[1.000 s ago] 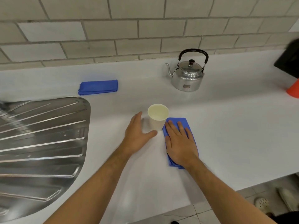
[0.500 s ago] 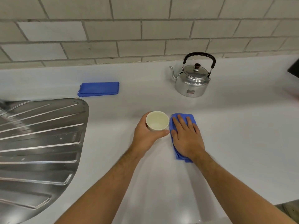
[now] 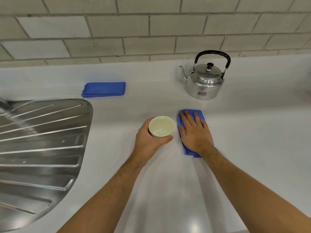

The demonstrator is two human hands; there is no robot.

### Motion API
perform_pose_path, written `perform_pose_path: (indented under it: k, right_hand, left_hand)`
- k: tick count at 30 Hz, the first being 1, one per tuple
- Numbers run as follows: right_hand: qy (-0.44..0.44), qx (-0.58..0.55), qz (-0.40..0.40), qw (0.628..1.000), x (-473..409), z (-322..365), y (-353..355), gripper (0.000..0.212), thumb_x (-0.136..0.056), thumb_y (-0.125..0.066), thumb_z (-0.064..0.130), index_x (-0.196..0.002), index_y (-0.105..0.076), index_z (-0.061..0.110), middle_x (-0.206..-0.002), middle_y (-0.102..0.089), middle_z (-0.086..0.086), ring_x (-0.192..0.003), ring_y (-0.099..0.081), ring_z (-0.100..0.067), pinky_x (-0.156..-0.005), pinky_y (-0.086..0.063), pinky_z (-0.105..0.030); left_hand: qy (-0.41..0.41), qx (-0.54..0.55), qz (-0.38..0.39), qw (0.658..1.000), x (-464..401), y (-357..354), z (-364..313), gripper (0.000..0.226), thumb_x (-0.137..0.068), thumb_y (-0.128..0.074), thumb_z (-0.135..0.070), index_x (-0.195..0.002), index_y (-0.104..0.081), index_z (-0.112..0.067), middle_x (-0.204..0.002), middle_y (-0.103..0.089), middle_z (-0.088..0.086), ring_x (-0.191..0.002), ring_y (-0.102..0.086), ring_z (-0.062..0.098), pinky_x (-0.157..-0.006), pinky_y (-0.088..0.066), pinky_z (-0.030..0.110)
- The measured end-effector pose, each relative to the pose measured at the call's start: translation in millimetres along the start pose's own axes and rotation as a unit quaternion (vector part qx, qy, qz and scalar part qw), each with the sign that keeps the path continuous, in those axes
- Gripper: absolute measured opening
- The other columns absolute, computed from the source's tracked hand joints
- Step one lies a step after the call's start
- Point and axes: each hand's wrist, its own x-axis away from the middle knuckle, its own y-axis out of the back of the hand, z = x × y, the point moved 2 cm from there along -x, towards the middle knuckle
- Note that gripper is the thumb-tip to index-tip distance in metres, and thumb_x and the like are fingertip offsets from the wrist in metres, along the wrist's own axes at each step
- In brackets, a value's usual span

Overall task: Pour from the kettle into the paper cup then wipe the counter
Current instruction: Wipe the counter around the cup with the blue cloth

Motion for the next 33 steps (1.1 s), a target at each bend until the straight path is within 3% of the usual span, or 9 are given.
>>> perform_pose_path:
  k: [9,15,33]
  right_hand:
    - [0.002,0.003,-0.008,1.000,-0.2,0.0,-1.6,0.059,-0.103,-0.021,0.043,-0.157,-0.012,0.023,-0.166,-0.012,0.003,-0.152,-0.007,-0.025,-0.122,-0.010,-0.043]
    - [0.009,0.008,-0.001,1.000,-2.1,2.1,-3.7,0.059,-0.103,-0.018,0.044,-0.157,-0.010,0.023,-0.166,-0.011,0.003,-0.152,-0.007,-0.026,-0.122,-0.010,-0.043]
    - [0.161,-0.014,0.032,0.986,17.9,104.6,-11.4,0.057,-0.103,-0.020,0.045,-0.157,-0.014,0.026,-0.166,-0.009,0.007,-0.153,-0.004,-0.021,-0.122,-0.004,-0.039]
  left_hand:
    - [-0.031,-0.002,-0.013,0.999,-3.8,-11.8,-0.7,0.073,-0.053,-0.094,-0.017,-0.114,-0.056,-0.027,-0.107,-0.064,-0.013,-0.096,-0.060,-0.003,-0.078,-0.048,0.009]
    - [-0.031,0.013,-0.035,0.999,-4.3,-9.6,2.6,0.067,-0.055,-0.092,-0.013,-0.112,-0.058,-0.025,-0.104,-0.066,-0.011,-0.094,-0.062,0.001,-0.078,-0.051,0.013]
    - [-0.059,0.025,-0.110,0.992,1.6,72.1,-8.7,0.064,-0.058,-0.090,-0.007,-0.112,-0.058,-0.023,-0.103,-0.066,-0.011,-0.092,-0.064,-0.003,-0.075,-0.050,0.010]
